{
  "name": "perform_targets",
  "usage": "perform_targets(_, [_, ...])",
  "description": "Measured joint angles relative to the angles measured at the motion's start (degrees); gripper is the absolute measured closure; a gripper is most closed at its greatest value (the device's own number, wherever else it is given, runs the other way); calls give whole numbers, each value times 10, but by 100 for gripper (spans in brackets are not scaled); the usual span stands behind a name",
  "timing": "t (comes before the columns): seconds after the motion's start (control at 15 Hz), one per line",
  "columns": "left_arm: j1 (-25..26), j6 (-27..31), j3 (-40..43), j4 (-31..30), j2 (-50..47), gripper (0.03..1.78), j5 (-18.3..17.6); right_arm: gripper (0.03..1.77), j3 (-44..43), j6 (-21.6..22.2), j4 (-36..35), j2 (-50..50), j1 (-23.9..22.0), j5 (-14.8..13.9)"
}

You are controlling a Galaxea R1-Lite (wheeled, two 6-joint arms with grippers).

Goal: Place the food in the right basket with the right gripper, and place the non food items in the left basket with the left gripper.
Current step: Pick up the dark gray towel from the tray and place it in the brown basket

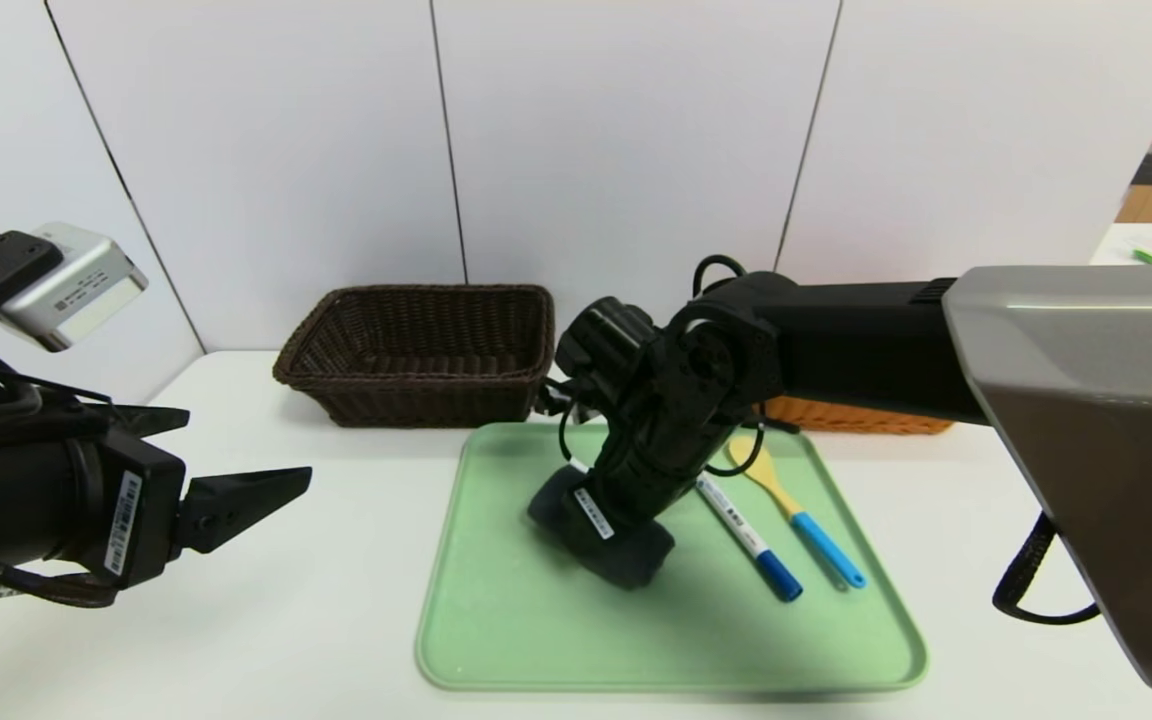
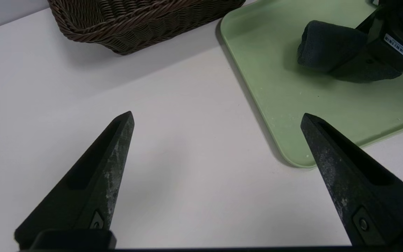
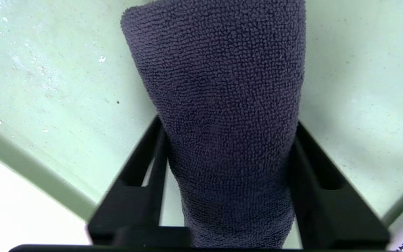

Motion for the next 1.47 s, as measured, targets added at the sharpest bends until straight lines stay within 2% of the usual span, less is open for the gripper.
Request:
perform_targets(0.07, [0, 0, 0, 0, -3, 12, -1, 101, 0, 2, 0, -1, 0, 0])
perform_targets(0.13, [1, 0, 1, 1, -6, 12, -1, 121, 0, 3, 0, -3, 0, 1])
perform_targets(0.2, [2, 0, 2, 1, -8, 12, -1, 156, -2, 5, 0, -7, 0, 2])
perform_targets(0.47, [4, -2, 13, 1, -19, 12, -1, 156, -3, 53, -19, -46, 14, 4])
perform_targets(0.6, [4, -2, 18, 1, -25, 12, 0, 156, -4, 69, -60, -66, 16, -2])
perform_targets(0.67, [5, -2, 20, 2, -27, 12, 0, 156, -4, 71, -93, -74, 16, -15])
perform_targets(0.8, [5, 0, 30, 3, -34, 12, 0, 156, -4, 76, -175, -81, 17, -44])
perform_targets(1.0, [5, 1, 45, 2, -43, 12, 1, 156, -4, 90, -327, -74, 18, -57])
perform_targets(1.13, [5, 1, 47, 5, -48, 12, 4, 156, -6, 90, -446, -53, 18, -79])
perform_targets(1.27, [5, 2, 48, 6, -51, 12, 4, 156, -9, 81, -546, -24, 16, -105])
perform_targets(1.47, [5, 3, 48, 5, -50, 12, 4, 156, -13, 58, -673, 20, 14, -125])
